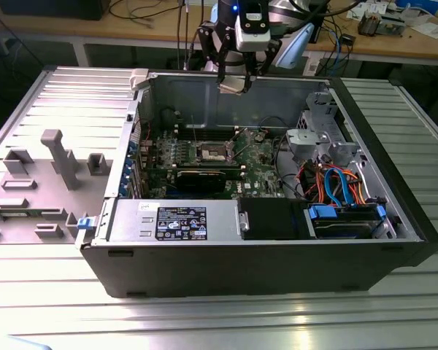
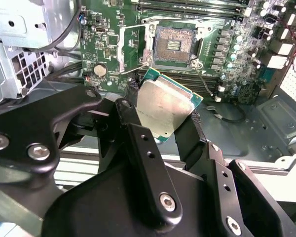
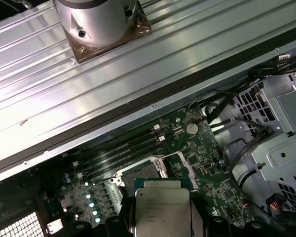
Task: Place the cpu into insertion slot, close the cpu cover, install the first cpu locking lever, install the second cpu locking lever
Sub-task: 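Place the cpu into insertion slot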
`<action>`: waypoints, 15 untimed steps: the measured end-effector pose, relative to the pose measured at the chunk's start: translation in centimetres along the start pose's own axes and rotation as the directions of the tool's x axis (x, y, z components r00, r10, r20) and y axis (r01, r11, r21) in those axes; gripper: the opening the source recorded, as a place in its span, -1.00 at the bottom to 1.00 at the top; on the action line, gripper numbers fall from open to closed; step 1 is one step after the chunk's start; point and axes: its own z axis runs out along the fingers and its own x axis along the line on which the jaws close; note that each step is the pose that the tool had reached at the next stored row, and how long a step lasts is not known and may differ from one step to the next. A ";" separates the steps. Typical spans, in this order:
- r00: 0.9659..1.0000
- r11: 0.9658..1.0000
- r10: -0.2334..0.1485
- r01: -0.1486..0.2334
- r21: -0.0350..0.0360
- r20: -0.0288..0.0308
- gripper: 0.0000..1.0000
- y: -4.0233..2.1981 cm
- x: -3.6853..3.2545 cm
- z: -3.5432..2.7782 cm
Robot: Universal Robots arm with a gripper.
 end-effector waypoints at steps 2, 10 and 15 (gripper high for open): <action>1.000 1.000 0.012 -0.012 0.000 0.001 0.09 0.00 0.00 0.00; 0.999 0.999 0.044 -0.044 -0.001 0.004 0.09 0.00 0.00 0.01; 0.997 0.997 0.071 -0.071 -0.002 0.006 0.09 -0.03 0.00 0.03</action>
